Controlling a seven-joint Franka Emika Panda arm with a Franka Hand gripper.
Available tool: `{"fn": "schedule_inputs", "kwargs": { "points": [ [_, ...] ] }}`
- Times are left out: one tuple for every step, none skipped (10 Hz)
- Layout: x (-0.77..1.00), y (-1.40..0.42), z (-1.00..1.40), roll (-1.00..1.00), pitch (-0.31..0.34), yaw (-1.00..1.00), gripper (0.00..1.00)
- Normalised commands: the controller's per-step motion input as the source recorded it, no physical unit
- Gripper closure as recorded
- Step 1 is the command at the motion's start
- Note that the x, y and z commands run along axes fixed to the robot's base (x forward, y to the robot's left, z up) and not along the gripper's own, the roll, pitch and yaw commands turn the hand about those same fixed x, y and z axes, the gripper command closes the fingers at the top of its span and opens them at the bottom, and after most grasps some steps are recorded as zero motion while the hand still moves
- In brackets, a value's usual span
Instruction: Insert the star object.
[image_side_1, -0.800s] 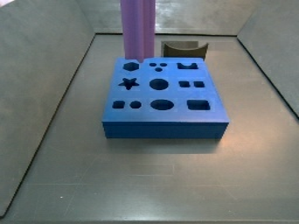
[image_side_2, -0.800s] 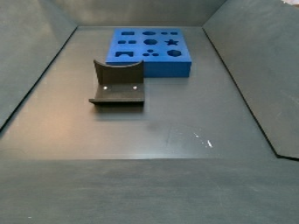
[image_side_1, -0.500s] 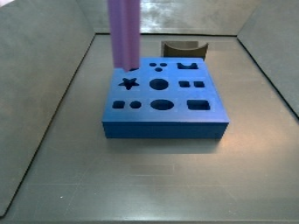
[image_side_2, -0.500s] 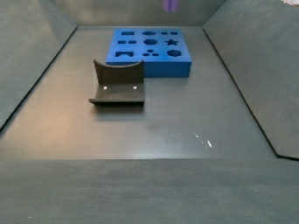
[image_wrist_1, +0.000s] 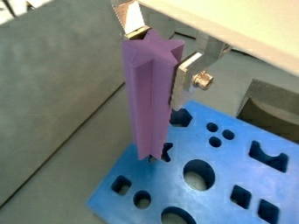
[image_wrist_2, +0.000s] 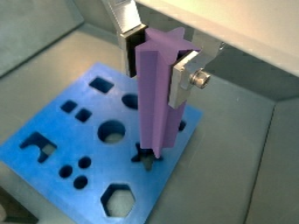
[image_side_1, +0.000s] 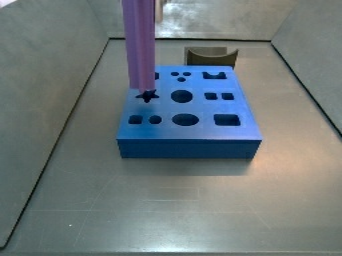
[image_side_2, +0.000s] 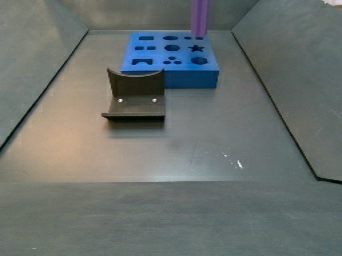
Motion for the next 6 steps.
{"fn": "schedule_inputs", "kwargs": {
  "points": [
    [0.00, 0.16, -0.46, 0.04, -0.001, -0.20, 1.00],
    [0.00, 0.10, -0.51, 0.07, 0.000, 0.00, 1.00],
    [0.13, 0.06, -0.50, 0.08, 0.000, 0.00, 1.00],
    [0.22, 0.06, -0.49, 0.12, 0.000, 0.01, 1.00],
    [0.28, 0.08, -0.49, 0.16, 0.000, 0.01, 1.00],
    [0.29, 0.11, -0.47, 0.20, 0.000, 0.00, 1.00]
  ]
}}
